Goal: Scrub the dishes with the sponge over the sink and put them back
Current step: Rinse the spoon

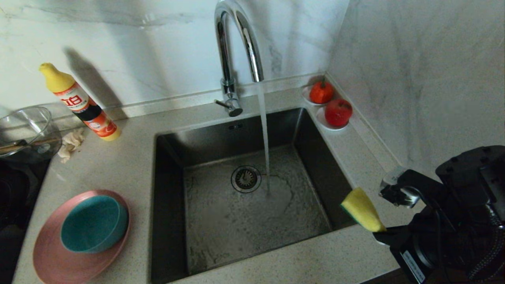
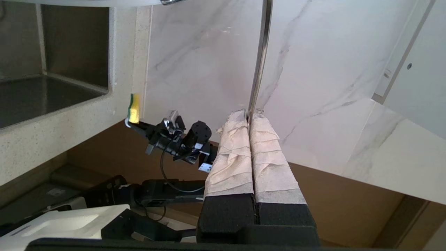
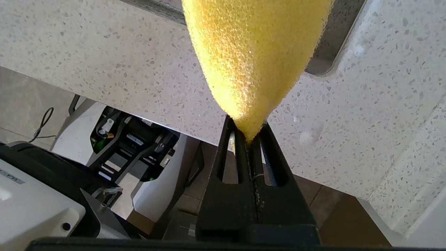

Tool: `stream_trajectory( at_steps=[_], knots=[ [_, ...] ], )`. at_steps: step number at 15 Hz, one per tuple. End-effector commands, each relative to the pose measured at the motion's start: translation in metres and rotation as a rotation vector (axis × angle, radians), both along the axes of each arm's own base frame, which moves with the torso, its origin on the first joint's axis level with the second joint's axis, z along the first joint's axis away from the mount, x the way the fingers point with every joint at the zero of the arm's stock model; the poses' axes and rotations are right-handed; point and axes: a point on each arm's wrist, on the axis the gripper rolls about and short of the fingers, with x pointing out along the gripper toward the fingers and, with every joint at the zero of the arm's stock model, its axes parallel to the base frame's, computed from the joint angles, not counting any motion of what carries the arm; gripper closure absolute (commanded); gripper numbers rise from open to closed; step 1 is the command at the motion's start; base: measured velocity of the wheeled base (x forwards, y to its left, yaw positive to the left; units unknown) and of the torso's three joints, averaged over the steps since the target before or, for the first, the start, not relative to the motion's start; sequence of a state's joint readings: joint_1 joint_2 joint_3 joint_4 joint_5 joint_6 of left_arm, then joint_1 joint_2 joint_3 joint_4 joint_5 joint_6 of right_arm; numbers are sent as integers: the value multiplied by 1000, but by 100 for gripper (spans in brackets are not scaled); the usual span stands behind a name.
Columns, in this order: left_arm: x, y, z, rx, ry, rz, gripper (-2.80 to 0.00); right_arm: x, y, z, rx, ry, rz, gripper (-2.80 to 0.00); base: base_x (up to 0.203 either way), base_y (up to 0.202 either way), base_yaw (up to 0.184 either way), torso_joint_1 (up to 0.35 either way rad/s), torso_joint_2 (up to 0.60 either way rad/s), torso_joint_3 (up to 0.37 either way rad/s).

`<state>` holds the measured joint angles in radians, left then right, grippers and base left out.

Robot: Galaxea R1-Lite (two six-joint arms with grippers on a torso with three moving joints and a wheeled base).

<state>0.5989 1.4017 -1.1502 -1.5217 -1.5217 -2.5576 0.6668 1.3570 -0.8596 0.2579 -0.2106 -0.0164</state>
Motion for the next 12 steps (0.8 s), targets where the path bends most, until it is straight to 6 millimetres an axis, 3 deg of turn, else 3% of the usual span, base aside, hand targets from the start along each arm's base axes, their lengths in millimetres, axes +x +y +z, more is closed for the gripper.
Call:
stream_trajectory(
  at_steps=[1, 10, 12],
  knots=[
    [-2, -1, 1, 6, 5, -2, 0, 0, 0, -1, -4, 4, 0, 0, 0, 0, 0, 0, 0, 0],
    [-10, -7, 0, 24, -21, 1, 0, -2, -1, 1, 2, -5, -3, 0, 0, 0, 0, 0, 0, 0],
    [-13, -9, -6, 77, -96, 6, 0, -1, -1, 1, 2, -4, -2, 0, 0, 0, 0, 0, 0, 0]
  ],
)
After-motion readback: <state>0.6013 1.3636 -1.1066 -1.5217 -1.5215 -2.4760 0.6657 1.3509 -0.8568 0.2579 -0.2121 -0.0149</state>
